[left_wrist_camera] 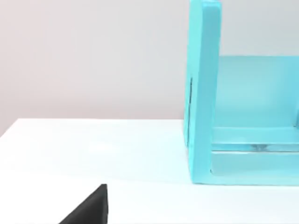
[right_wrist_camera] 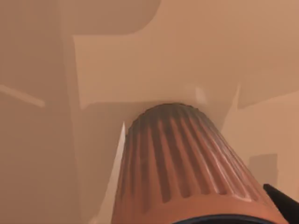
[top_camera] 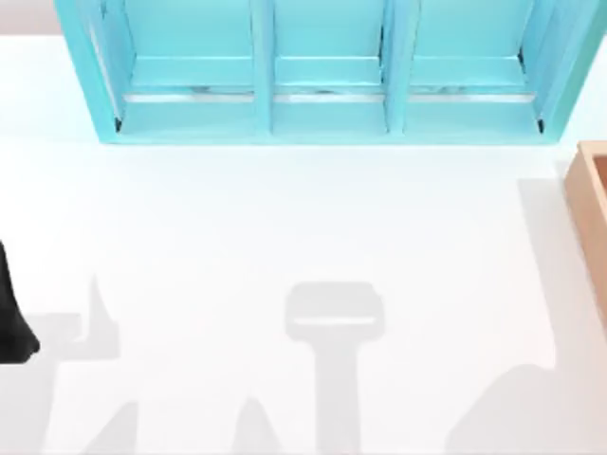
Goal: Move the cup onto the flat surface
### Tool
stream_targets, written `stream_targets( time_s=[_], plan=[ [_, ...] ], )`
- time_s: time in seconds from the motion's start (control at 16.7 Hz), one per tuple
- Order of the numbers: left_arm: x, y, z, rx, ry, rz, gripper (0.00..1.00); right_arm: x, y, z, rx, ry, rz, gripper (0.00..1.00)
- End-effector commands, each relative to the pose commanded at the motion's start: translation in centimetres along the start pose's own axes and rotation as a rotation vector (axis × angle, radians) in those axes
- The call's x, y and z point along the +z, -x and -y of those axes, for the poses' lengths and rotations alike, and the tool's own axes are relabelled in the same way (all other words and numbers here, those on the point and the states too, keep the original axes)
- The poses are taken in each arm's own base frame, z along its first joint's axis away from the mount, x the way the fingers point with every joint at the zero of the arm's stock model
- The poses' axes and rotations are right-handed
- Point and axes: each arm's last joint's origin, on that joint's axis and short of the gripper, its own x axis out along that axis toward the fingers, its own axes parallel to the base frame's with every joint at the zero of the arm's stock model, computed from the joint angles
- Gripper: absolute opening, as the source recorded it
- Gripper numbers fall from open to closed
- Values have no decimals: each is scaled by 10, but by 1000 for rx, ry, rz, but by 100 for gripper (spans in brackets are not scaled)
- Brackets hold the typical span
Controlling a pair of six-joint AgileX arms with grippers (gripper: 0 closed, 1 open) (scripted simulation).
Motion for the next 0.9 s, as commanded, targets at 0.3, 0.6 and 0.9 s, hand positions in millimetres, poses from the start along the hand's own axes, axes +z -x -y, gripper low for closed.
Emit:
stream_targets(
  time_s=[0.3, 0.6, 0.9],
  plan=[
    [0, 0, 0, 0, 0, 0, 100, 0, 1, -1, 0, 0, 1, 0],
    [0, 0, 0, 0, 0, 0, 100, 11, 40, -42, 1, 16, -6, 0],
    [0, 0, 0, 0, 0, 0, 100, 2, 94, -94, 0, -1, -5, 0]
  ],
)
